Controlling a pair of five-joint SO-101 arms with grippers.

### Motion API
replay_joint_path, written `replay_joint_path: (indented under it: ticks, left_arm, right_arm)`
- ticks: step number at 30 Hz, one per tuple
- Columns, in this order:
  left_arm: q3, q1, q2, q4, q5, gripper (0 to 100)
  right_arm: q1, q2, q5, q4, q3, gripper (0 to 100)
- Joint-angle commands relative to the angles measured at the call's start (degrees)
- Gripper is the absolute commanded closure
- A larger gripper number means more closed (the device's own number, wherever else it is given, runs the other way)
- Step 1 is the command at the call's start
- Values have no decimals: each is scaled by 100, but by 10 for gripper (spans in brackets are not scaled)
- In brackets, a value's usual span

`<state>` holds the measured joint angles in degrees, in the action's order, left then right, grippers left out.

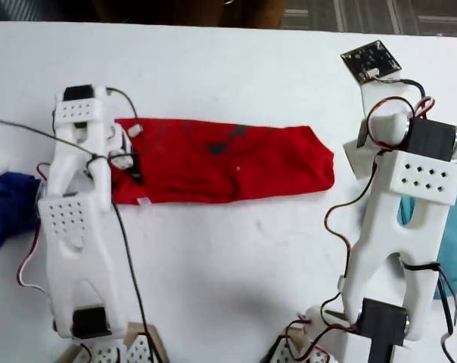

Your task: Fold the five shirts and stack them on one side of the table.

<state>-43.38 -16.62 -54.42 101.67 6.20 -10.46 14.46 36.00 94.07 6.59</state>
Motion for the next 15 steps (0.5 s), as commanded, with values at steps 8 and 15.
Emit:
replay_joint_path:
  ticks: [8, 15]
  left_arm:
    - [-163, 237, -97, 70, 9, 766]
    - [-163, 607, -149, 53, 668, 867]
  right_arm:
    - [22, 242, 44, -92, 35, 980]
    - [13, 242, 44, -92, 44, 980]
